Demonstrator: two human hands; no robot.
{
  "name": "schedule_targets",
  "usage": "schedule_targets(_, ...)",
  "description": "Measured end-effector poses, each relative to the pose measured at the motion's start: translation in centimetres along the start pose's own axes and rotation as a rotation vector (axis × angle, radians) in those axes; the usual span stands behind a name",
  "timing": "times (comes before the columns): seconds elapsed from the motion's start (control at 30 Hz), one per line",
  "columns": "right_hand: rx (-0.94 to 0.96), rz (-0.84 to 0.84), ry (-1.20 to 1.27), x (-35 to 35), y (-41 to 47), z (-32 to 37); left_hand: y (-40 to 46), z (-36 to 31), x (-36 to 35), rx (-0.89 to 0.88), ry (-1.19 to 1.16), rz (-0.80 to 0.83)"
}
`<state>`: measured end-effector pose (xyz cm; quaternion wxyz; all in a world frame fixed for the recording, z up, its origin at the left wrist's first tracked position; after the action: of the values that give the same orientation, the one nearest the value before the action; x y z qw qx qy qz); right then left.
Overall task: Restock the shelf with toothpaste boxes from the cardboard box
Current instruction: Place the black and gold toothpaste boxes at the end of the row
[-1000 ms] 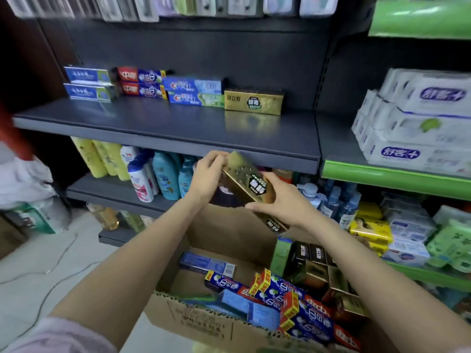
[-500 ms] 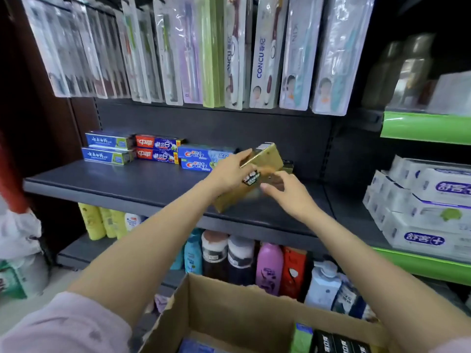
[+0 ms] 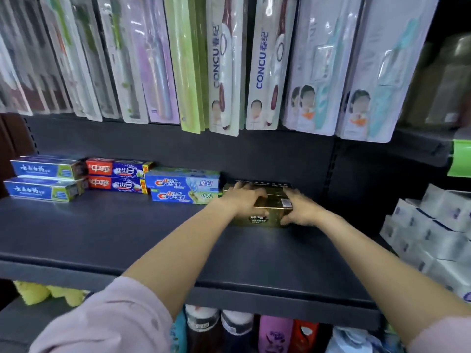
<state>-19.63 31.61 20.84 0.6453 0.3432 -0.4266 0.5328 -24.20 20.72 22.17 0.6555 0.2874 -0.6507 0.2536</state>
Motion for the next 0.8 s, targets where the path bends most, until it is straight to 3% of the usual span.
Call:
schedule_targets(0.07, 0.041, -0.091, 0.017, -0.2, -0.4, -0.5, -0.3, 0.4, -0.5, -0.012, -0.037, -0.036)
schedule_targets(0.2, 0.093, -0.252, -0.081, 0.3, -1.8, -0.8, -1.9, -0.3, -0.4, -0.063, 0.108, -0.208)
schedule_targets(0.4, 0.097, -0.134, -0.006, -0.3, -1.9, 0.0, -4.1, -0.2, 0.3, -0.127, 0.185, -0.336)
schedule_targets(0.63, 0.110, -0.136, -0.039, -0.4, -2.8, 0.7, -5.3, 0.3, 0.4, -0.114, 0.134, -0.347)
schedule_targets(0.8, 0.019, -0.034, 0.395, 1.4, -1.8, 0.4, -5.3, 0.6, 0.4, -0.110, 0.126, -0.324)
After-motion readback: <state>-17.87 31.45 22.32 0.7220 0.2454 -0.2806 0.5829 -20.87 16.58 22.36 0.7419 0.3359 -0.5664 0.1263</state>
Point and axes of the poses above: each hand's wrist, its own y-axis towards the middle knuckle, its own x-axis out of the back of the hand, z = x × y, the point moved 9 cm from there along y, towards the middle knuckle
